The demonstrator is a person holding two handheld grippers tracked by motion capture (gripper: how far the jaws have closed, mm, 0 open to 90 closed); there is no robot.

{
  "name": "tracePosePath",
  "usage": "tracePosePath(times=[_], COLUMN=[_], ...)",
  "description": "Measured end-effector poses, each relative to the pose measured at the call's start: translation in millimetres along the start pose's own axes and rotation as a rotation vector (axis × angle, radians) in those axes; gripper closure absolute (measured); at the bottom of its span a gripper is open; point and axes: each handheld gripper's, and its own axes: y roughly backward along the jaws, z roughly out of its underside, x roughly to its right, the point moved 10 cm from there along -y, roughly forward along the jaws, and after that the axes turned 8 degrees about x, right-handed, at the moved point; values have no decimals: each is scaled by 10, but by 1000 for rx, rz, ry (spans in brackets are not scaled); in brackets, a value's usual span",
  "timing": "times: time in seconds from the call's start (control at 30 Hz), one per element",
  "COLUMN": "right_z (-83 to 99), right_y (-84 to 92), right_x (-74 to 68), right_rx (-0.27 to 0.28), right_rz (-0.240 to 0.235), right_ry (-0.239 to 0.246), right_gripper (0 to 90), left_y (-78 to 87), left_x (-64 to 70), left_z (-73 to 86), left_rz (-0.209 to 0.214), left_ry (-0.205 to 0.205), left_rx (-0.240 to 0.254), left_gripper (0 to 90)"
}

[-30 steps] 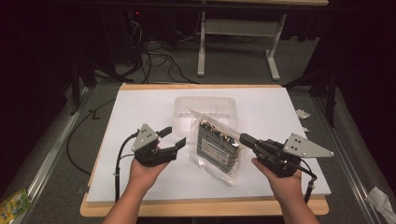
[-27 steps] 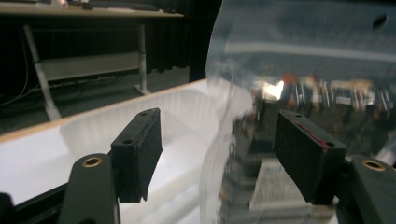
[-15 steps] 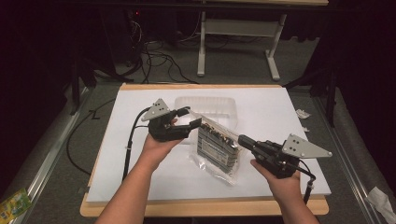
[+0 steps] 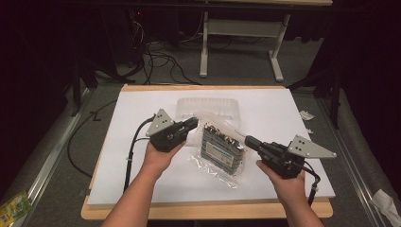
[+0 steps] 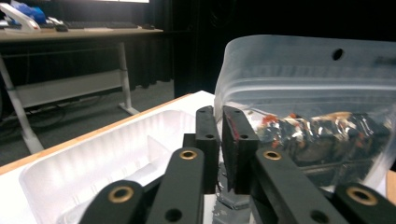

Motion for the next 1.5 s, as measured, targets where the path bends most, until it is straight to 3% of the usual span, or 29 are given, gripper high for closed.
tracePosePath(times=[0.1,0.3,0.37,0.4,0.47,0.53,0.57,0.6,0.73,0.8,0.93,1.03,1.17,1.2,1.33,1.5], right_z=[22,14,14,14,23,42,42,79,176,311,479,702,775,800,805,808], right_y=[24,38,42,42,38,39,39,29,3,-35,-93,-169,-206,-215,-217,-220], right_x=[39,28,33,33,49,56,56,64,57,74,79,48,40,51,56,32], right_rx=[0,-1,-7,-7,-17,-30,-30,-49,-85,-120,-171,-243,-258,-257,-248,-243], right_rz=[7,15,24,24,10,9,9,12,-4,1,5,-2,4,22,17,19], right_ry=[-13,5,-1,-1,-18,-26,-26,-22,-37,-50,-51,-44,-39,-31,-8,37], right_gripper=[900,883,792,792,658,575,575,509,467,456,468,577,643,712,740,759], left_y=[25,31,28,28,24,19,19,16,8,5,4,9,18,22,32,58], left_x=[33,30,27,27,17,5,5,3,2,-1,-3,2,0,-2,-24,-83], left_z=[-4,-14,-14,-14,-9,-4,-4,-4,-3,-1,-3,-7,-7,-6,11,56], left_rz=[-14,-31,-34,-34,-37,-43,-43,-43,-49,-51,-56,-57,-60,-61,-83,-117], left_ry=[-5,-15,-14,-14,-13,-13,-13,-11,-10,-11,-18,-27,-32,-34,-55,-41], left_rx=[18,26,27,27,24,21,21,22,20,19,14,13,10,8,-8,-40], left_gripper=[900,900,900,900,900,900,900,900,900,900,900,900,900,900,884,729])
